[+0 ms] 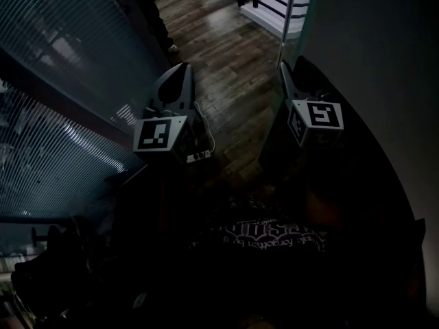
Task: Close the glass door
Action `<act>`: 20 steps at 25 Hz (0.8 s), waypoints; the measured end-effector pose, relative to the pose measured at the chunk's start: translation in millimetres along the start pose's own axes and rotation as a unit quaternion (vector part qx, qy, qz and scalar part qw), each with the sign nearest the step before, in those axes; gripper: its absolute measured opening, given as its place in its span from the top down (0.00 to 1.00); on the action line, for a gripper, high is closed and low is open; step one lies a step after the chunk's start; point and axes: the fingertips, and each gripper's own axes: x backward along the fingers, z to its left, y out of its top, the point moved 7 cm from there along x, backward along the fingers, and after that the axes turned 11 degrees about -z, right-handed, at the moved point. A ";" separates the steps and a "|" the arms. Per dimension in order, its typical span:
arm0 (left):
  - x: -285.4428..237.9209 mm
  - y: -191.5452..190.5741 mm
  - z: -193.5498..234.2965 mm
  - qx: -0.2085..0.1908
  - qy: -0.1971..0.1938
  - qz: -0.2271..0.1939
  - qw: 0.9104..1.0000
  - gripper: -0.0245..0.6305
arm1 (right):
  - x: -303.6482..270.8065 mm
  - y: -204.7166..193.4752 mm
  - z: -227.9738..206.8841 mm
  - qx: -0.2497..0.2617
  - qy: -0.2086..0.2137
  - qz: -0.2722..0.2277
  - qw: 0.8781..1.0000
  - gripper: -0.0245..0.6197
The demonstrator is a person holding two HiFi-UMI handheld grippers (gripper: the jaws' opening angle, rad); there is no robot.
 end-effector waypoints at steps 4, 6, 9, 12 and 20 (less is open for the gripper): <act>3.0 1.0 5.2 -0.004 0.014 0.002 1.000 0.96 | -11.5 -0.8 5.9 0.003 0.019 -0.004 1.000 0.74; 3.9 1.2 9.5 -0.004 0.022 0.003 1.000 0.96 | -18.5 0.0 10.2 0.000 0.026 -0.006 1.000 0.74; 5.3 1.3 15.9 -0.006 0.035 0.003 0.999 0.96 | -28.0 -1.1 16.3 -0.002 0.041 -0.008 0.999 0.74; 4.2 -0.4 19.7 -0.011 0.043 0.004 0.999 0.96 | -31.3 -1.0 22.9 -0.005 0.056 -0.010 0.998 0.74; -2.6 12.1 49.8 -0.038 0.077 -0.010 0.996 0.96 | -43.3 -2.2 42.6 -0.011 0.089 -0.010 0.996 0.74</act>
